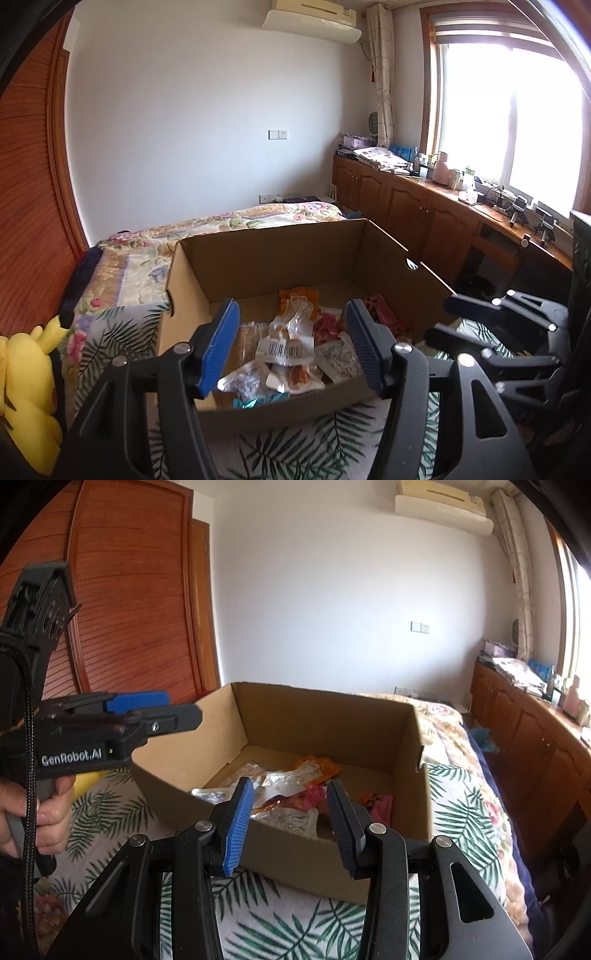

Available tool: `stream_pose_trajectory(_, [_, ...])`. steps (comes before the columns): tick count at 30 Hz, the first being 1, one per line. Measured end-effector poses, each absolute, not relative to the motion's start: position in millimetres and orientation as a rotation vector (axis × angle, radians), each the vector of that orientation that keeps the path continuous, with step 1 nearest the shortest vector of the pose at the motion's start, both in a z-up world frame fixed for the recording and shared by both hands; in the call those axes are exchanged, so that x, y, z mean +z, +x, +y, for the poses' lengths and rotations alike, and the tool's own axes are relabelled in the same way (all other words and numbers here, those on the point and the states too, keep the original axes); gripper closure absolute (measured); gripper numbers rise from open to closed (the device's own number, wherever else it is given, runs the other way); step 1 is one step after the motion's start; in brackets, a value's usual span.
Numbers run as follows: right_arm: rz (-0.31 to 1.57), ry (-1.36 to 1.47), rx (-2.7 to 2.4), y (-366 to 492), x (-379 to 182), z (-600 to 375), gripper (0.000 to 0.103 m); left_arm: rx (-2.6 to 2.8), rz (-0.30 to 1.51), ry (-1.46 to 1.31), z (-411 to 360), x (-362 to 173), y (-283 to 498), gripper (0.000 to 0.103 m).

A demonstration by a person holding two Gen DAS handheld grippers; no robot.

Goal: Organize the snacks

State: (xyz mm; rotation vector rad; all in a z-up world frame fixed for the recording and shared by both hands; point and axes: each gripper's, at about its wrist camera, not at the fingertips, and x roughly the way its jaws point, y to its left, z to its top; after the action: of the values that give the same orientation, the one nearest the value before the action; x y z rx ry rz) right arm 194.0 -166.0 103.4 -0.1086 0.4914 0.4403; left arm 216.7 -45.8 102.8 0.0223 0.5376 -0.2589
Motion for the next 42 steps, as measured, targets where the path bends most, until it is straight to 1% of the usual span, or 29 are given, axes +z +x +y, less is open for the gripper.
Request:
stream_pose_trajectory(5, [0.460, -0.104, 0.420, 169.7, 113.3, -170.0, 0.058, -0.246, 0.529, 0.026, -46.7, 102.0, 189.6, 0.038])
stream_pose_trajectory(7, [0.452, -0.098, 0.415, 160.9, 115.9, -172.5, 0.056, -0.239, 0.522, 0.026, -47.6, 101.5, 180.2, 0.035])
stream_pose_trajectory(10, [0.440, -0.089, 0.405, 148.0, 118.3, -175.3, 0.051, -0.226, 0.506, 0.031, -50.9, 101.7, 165.8, 0.033])
stream_pose_trajectory(12, [0.433, -0.083, 0.393, 141.3, 119.2, -176.9, 0.039, -0.221, 0.498, 0.026, -52.2, 101.5, 157.9, 0.032])
stream_pose_trajectory(14, [0.426, -0.078, 0.380, 134.2, 119.9, -178.1, 0.033, -0.207, 0.486, 0.021, -52.3, 101.3, 148.8, 0.031])
stream_pose_trajectory(17, [0.419, -0.065, 0.363, 126.8, 120.2, -180.9, 0.021, -0.181, 0.465, 0.017, -51.0, 101.4, 135.4, 0.022])
stream_pose_trajectory(19, [0.413, -0.060, 0.358, 121.8, 121.7, -182.0, 0.018, -0.173, 0.465, 0.015, -49.0, 101.2, 127.7, 0.021])
stream_pose_trajectory(21, [0.403, -0.061, 0.357, 117.4, 122.9, -181.9, 0.014, -0.176, 0.476, 0.018, -48.0, 101.3, 121.4, 0.008])
stream_pose_trajectory(26, [0.394, -0.055, 0.316, 118.6, 122.9, -181.4, 0.011, -0.124, 0.433, 0.055, -44.8, 102.8, 102.3, 0.000])
stream_pose_trajectory(42, [0.366, -0.028, 0.243, 81.9, 121.3, -184.5, 0.009, -0.046, 0.404, -0.001, -33.8, 98.2, 64.9, 0.000])
